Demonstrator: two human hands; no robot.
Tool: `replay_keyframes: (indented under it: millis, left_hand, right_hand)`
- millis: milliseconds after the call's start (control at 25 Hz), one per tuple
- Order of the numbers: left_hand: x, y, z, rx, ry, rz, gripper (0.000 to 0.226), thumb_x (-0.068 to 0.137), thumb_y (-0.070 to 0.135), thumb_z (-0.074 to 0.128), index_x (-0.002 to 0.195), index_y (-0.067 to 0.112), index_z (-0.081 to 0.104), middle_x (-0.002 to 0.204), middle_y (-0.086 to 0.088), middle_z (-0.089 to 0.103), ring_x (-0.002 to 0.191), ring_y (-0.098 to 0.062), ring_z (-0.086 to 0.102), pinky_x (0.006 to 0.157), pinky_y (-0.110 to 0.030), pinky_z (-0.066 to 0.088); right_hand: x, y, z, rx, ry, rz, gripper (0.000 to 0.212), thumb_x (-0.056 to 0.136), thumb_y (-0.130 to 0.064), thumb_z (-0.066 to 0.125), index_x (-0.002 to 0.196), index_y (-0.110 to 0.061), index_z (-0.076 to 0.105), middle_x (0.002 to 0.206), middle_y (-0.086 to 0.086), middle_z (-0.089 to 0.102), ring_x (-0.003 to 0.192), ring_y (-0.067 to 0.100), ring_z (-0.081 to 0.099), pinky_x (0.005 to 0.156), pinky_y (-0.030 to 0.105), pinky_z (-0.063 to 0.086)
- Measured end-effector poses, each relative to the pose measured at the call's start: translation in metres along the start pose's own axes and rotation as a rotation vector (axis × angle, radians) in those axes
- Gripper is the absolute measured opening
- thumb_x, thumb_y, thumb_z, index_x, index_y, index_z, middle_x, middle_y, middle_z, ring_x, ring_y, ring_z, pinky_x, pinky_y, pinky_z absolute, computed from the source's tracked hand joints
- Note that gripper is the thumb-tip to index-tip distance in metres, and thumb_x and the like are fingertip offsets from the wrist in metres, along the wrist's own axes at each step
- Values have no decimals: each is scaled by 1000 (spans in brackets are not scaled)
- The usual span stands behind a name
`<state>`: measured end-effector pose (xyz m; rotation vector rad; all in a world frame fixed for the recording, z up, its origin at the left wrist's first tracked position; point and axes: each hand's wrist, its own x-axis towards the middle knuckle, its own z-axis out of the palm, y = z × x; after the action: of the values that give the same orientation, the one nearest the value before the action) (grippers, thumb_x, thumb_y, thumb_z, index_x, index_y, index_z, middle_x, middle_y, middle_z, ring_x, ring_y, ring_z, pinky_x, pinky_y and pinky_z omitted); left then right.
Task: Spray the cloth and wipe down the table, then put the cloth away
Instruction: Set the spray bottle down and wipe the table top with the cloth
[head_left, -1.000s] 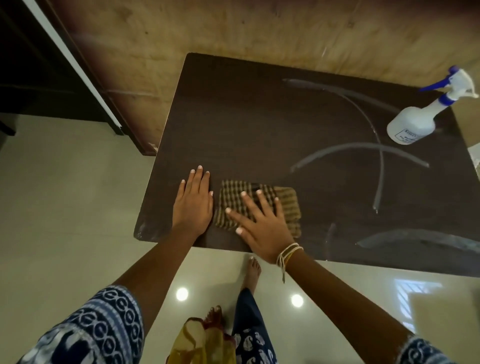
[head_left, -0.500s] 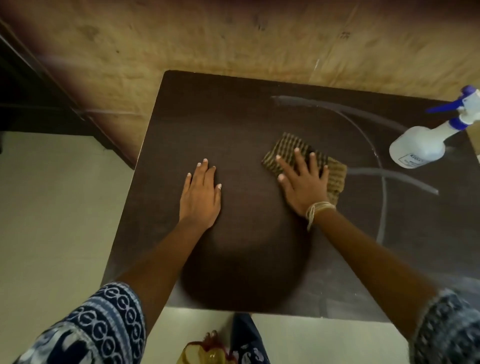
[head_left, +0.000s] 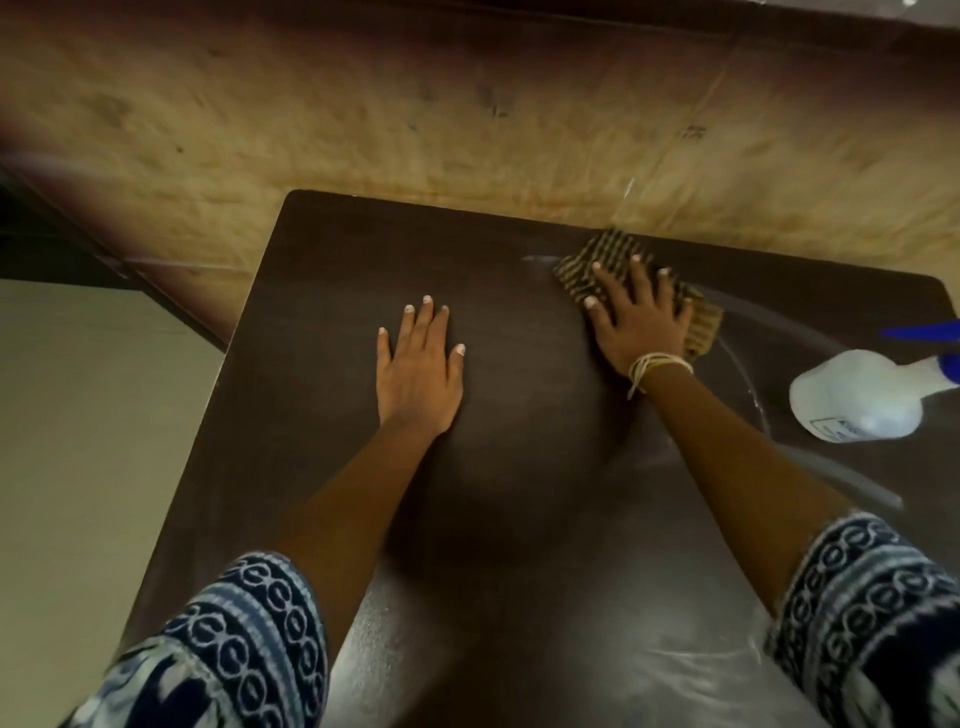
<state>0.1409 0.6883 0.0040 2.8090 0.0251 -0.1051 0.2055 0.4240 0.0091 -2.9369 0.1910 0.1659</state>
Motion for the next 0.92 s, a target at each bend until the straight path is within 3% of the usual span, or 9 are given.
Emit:
replay_keyframes:
  millis: [120, 200, 320, 400, 440, 600, 720, 800, 920]
  left_hand:
    - [2, -1, 5, 79, 1, -5, 58, 102, 44, 21, 155, 23, 11, 164, 2, 5, 151, -17, 1, 121, -46, 4]
    - [-1, 0, 7, 72, 3, -13, 58, 101, 43, 22, 155, 23, 12, 164, 3, 6, 151, -16, 2, 121, -46, 5]
    - [1, 0, 7, 65, 35, -27, 62, 100, 42, 28, 154, 15, 16, 163, 0, 12, 151, -16, 8, 121, -45, 8]
    - [1, -1, 8, 63, 42, -38, 63, 100, 41, 29, 154, 13, 16, 163, -2, 13, 150, -16, 9, 122, -44, 9]
    - [1, -2, 8, 63, 41, -35, 63, 100, 41, 29, 155, 14, 15, 163, -1, 12, 150, -15, 9, 122, -44, 9]
    - [3, 1, 7, 62, 30, -36, 62, 101, 42, 28, 155, 17, 12, 163, 0, 9, 151, -15, 5, 122, -43, 7]
    - [3, 2, 8, 79, 29, -39, 61, 101, 42, 26, 155, 17, 11, 163, 0, 8, 151, -15, 5, 122, -44, 7]
    - [3, 1, 9, 81, 41, -41, 61, 101, 41, 27, 155, 17, 13, 163, 0, 9, 151, -15, 6, 121, -44, 8]
    - [3, -1, 9, 64, 56, -31, 61, 100, 40, 30, 155, 17, 16, 163, 0, 13, 150, -15, 9, 121, -44, 10]
  right_hand:
    - [15, -22, 5, 20, 10, 167, 56, 96, -61, 19, 150, -48, 12, 164, 1, 4, 148, 39, -2, 115, 65, 1]
    - [-1, -54, 19, -55, 32, -56, 56, 96, -61, 20, 150, -46, 14, 163, 1, 8, 148, 41, 2, 114, 65, 5]
    - [-20, -93, 34, -169, -27, -603, 56, 96, -59, 21, 150, -44, 20, 162, -2, 16, 148, 37, 13, 113, 63, 15]
    - [7, -90, 26, -220, -53, -727, 53, 97, -59, 20, 149, -48, 18, 162, -5, 15, 149, 32, 13, 113, 62, 17]
    - [24, -79, 22, -209, -33, -644, 52, 97, -59, 20, 148, -51, 16, 162, -6, 14, 149, 31, 11, 113, 63, 17]
    - [59, -10, 4, 29, 78, 116, 53, 96, -59, 26, 148, -51, 18, 163, -5, 10, 150, 31, 3, 113, 66, 6]
    - [55, -20, 2, 56, 52, 339, 56, 97, -56, 22, 151, -44, 15, 164, 0, 3, 149, 37, -4, 112, 68, -1]
    - [49, -62, 10, 21, 40, 168, 56, 97, -55, 22, 152, -43, 15, 164, 2, 5, 148, 41, -2, 111, 69, -2]
    - [29, -114, 24, -92, -71, -378, 54, 97, -58, 22, 149, -48, 16, 163, -3, 8, 148, 39, 3, 113, 68, 4]
